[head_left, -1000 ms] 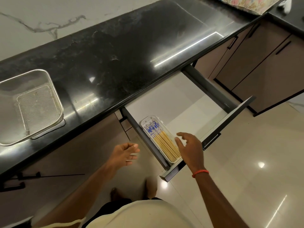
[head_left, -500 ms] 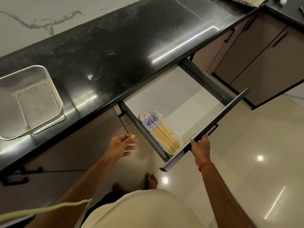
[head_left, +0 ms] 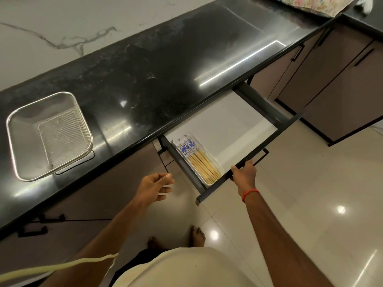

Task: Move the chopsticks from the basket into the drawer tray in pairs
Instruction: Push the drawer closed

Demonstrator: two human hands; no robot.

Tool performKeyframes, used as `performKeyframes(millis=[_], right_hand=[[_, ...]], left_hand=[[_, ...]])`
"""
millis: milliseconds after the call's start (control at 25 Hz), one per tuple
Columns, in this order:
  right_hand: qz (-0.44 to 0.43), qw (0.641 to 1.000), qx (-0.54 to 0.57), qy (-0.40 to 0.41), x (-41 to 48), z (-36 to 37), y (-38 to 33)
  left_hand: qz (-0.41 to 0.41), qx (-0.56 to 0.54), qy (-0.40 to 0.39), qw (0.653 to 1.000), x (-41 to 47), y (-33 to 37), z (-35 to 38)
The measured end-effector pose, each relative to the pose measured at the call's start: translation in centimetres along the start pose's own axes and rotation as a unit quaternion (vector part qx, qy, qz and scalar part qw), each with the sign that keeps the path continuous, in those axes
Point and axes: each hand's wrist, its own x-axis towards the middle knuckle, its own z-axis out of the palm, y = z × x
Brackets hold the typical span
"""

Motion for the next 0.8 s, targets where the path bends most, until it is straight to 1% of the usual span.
performKeyframes(millis=[120, 240, 320, 400, 520, 680, 800], right_hand=[[0.003, 0.999, 0.021, -0.032, 0.7, 2.5, -2.4], [0.007, 0.991, 0.062, -0.12, 0.9, 4.3, -5.1], [0.001, 0.983, 0.044, -0.181, 1.0, 5.2, -6.8], [-0.04, 0.975, 0.001, -0.217, 1.2, 6.1, -8.4], [-0.102, 0.967, -0.024, -0.234, 0.9, 7.1, -10.8], [-0.141, 0.963, -0.038, -0.228, 0.0, 7.9, -13.2], [-0.215, 0.948, -0.102, -0.213, -1.0, 8.1, -14.4]], left_hand=[[0.008, 0.0, 0.008, 1.0, 0.0, 0.6, -0.6], [0.025, 0.011, 0.018, 0.999, 0.0, 1.7, -1.2], [0.049, 0.024, 0.03, 0.998, 0.0, 2.6, -1.6], [0.077, 0.036, 0.047, 0.995, 0.1, 3.6, -2.1], [0.113, 0.049, 0.069, 0.99, 0.3, 5.0, -2.6], [0.146, 0.054, 0.09, 0.984, 0.3, 6.1, -2.8], [0.178, 0.067, 0.116, 0.975, 0.2, 6.5, -3.4]])
